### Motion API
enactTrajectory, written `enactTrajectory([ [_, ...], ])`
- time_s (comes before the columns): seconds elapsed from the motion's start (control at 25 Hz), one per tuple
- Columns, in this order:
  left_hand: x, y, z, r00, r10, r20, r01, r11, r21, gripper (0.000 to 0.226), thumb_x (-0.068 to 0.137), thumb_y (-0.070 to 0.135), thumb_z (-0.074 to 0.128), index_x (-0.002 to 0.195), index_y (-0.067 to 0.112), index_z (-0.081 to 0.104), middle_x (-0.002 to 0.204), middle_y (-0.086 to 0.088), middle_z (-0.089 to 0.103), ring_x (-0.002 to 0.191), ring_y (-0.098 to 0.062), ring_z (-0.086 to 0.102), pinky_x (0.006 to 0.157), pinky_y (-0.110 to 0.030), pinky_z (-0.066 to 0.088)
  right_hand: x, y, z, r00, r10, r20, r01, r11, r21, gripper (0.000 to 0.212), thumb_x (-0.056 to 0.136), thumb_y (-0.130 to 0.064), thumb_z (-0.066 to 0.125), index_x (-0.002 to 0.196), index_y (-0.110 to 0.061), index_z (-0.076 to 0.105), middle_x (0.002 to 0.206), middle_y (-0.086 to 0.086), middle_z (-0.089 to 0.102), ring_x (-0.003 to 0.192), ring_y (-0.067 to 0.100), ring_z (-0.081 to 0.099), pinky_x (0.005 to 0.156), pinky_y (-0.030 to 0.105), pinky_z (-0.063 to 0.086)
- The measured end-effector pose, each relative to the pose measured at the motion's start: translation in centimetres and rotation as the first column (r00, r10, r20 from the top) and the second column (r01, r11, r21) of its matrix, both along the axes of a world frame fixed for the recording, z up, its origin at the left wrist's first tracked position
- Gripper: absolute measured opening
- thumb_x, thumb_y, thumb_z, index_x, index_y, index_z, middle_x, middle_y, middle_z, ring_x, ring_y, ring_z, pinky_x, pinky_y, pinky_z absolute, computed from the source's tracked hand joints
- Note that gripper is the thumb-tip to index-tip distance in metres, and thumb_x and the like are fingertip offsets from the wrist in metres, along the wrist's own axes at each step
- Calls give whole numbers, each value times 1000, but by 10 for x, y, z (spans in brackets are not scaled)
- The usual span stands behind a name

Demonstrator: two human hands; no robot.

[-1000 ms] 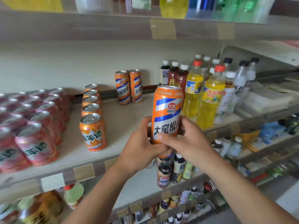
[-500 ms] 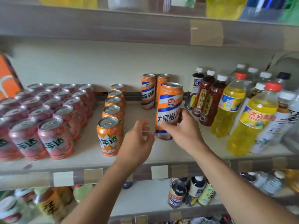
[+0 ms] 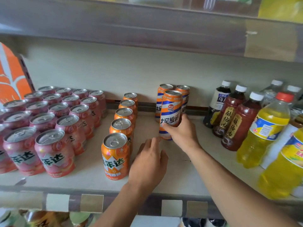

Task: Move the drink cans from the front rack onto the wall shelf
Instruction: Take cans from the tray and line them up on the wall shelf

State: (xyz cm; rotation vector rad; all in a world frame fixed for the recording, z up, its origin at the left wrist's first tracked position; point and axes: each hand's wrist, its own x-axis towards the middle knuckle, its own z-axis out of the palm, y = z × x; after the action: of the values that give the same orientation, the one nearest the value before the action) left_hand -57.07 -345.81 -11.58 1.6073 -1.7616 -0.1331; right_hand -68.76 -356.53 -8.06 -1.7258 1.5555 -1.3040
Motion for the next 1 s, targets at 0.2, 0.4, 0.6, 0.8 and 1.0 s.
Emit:
enactTrajectory([
  [0.2,-1,-4,0,999,27,26,-27,999,-17,41,83,45,24,116,25,40,115,0,58,109,-21,54,81,-39,51,10,-21,-12,1000,-24,15,24,999,21,50,71,-34,84,110,-16,58,107,1,69,97,18,65,82,33,54],
  [0.4,1,-7,-6,999,41,-20,-41,999,-34,37,84,43,29,118,30,33,115,-2,60,110,-22,56,83,-37,51,18,-29,-14,1000,-8,20,8,1000,12,51,75,-31,83,114,-13,57,107,1,66,98,20,63,78,25,46],
  [0.6,0,-10,-8,999,37,0,-37,998,-43,38,86,40,33,122,29,33,118,-3,60,112,-22,55,85,-38,52,22,-35,-13,1000,-26,-9,26,1000,-2,49,76,-30,81,115,-11,57,113,7,69,100,25,65,75,24,44],
  [0.8,-1,-10,-11,999,36,16,-35,998,-59,38,86,40,35,122,27,36,114,-2,61,110,-23,56,81,-37,53,21,-36,-12,999,-28,-28,28,1000,5,50,78,-28,80,118,-10,55,113,6,67,92,16,59,73,21,40],
  [1.0,-1,-9,-12,999,32,40,-29,997,-69,40,87,37,40,125,23,43,114,-2,62,109,-22,57,80,-35,52,19,-37,-13,999,3,-41,-2,1000,12,55,79,-29,80,121,-11,50,117,6,65,98,20,61,76,24,41],
])
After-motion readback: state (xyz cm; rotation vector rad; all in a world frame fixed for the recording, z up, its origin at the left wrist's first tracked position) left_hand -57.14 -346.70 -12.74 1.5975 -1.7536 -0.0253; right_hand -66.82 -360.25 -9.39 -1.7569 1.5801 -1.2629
